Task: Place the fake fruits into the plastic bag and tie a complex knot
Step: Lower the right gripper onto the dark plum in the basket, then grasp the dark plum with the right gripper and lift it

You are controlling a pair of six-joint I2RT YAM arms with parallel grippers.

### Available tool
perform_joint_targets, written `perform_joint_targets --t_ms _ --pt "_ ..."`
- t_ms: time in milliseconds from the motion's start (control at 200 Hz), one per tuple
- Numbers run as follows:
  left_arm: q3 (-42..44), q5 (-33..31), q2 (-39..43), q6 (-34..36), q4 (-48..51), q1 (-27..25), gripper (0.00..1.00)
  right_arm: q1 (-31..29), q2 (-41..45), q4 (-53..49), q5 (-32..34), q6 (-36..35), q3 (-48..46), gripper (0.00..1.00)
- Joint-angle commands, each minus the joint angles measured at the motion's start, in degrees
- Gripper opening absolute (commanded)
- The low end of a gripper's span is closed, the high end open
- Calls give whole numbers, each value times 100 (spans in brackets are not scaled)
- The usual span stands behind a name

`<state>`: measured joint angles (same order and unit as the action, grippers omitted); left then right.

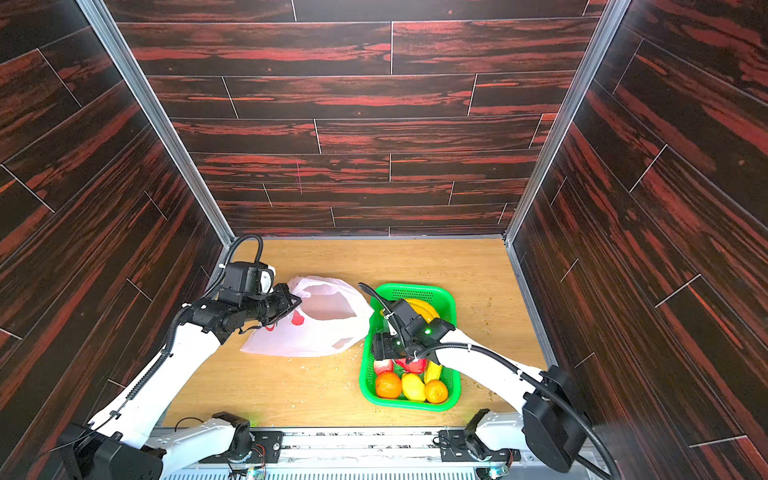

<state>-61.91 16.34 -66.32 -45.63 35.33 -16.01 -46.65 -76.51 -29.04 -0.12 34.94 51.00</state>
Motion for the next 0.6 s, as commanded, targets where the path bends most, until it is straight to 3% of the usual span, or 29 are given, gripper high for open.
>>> perform_joint_targets --t_ms 0,331,591 --pt "44 29 137 54 114 28 0 -28 -196 83 133 57 43 79" --pt "47 78 172 54 126 26 0 -31 -582 268 349 -51 84 77" --pt "43 92 181 69 127 23 0 -22 -733 511 614 -6 20 70"
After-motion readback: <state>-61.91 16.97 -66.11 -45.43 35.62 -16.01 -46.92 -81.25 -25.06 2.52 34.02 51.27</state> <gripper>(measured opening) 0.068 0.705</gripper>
